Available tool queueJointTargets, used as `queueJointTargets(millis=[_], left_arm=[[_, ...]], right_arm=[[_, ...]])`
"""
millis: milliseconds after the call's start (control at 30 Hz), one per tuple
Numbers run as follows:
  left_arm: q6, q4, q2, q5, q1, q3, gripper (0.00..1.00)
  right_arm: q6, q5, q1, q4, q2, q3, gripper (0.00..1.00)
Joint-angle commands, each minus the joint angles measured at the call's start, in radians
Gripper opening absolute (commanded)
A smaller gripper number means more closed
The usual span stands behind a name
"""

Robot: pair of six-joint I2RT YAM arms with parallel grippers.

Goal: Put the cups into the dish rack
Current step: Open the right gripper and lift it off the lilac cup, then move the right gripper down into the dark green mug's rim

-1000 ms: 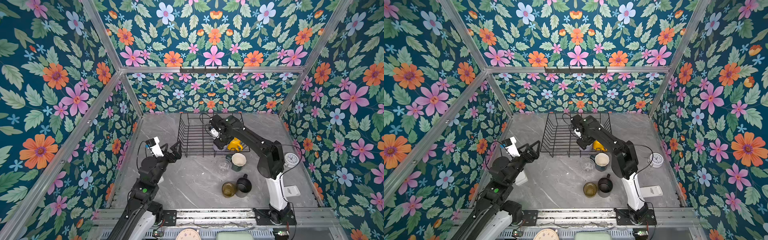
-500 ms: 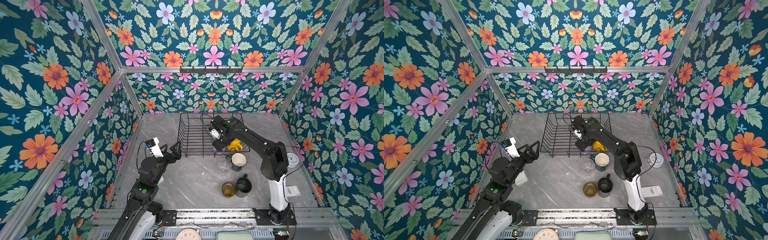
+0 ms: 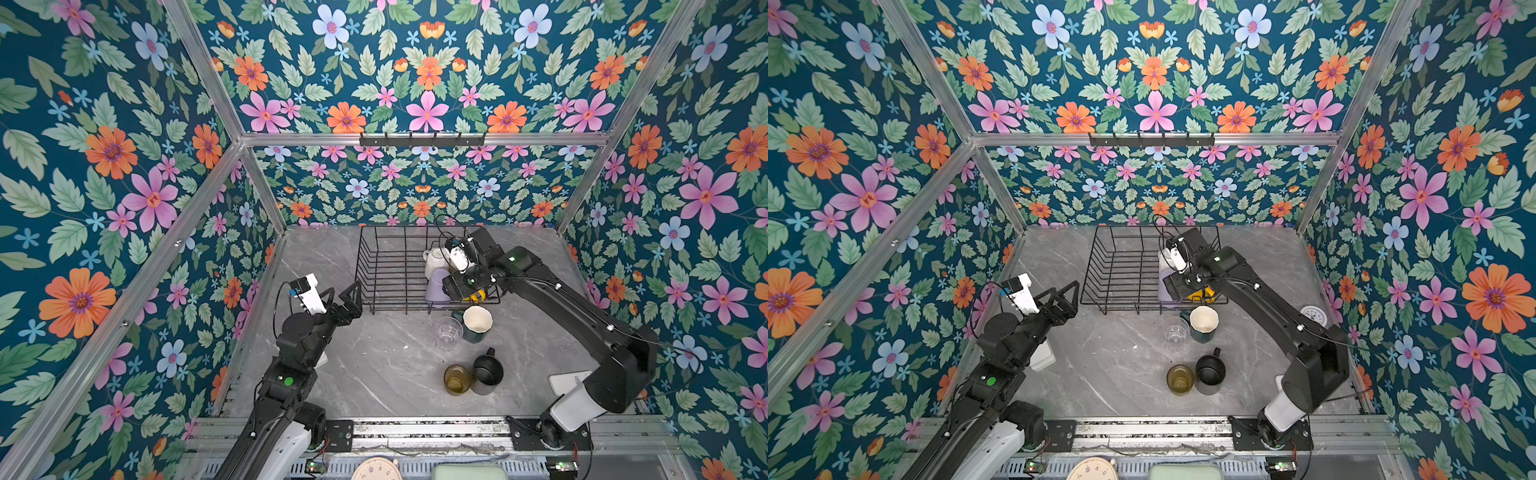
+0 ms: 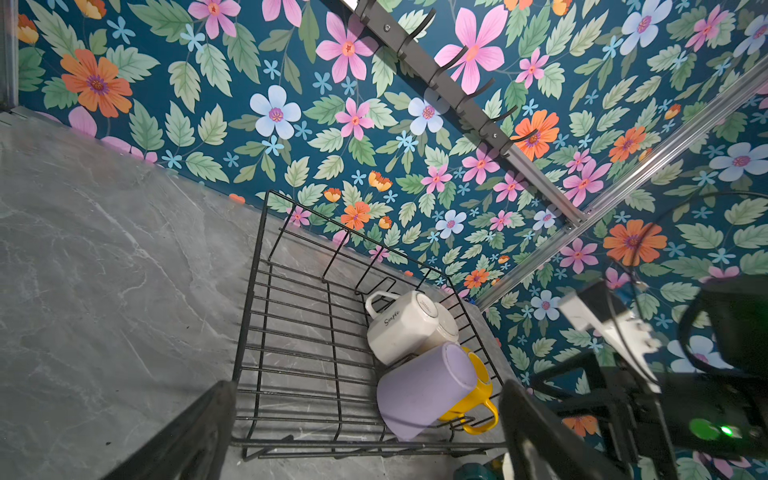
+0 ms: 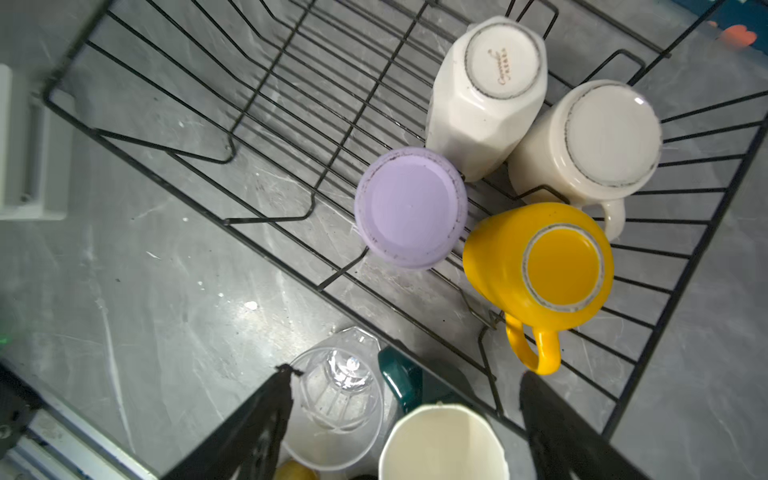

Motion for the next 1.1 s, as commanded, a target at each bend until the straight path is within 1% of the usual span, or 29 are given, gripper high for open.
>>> queueJointTargets(millis=[0,133,200,400,500,633,767,867,1067], left_arm=[[0.001,0.008,-0.004,-0.02,-0.001,0.003,1.0],[0.012,0.013,0.001,-0.035,0.0,0.004,1.0],[0.013,0.016,0.005,-0.038,-0.001,0.003,1.0],[0.01,0.032,0.021,-0.037,0.0,-0.004,1.0],[0.008,0.038,0.024,-0.035,-0.001,-0.008,1.0],[0.01,0.041,0.024,-0.035,0.0,-0.007,1.0],[0.011,0.042,0.024,-0.031,0.0,-0.005,1.0],[0.007,0.039,0.023,-0.03,0.0,-0.006,1.0],[0.005,0.029,0.015,-0.033,-0.001,-0.008,1.0]], right_arm=[[0.072,-0.001,-0.002,0.008,-0.059,-0.044,0.83],[0.118,0.033,-0.002,-0.074,-0.117,-0.118,0.8],[0.144,0.039,-0.001,-0.108,-0.134,-0.153,0.76],[0.214,0.082,-0.003,-0.116,-0.228,-0.282,0.75],[0.233,0.069,-0.032,-0.113,-0.248,-0.328,0.7],[0.239,0.027,-0.106,-0.048,-0.271,-0.405,0.63],[0.234,0.021,-0.138,0.0,-0.258,-0.436,0.56],[0.23,0.012,-0.143,0.028,-0.229,-0.437,0.51],[0.224,0.034,-0.144,0.065,-0.187,-0.452,0.44]])
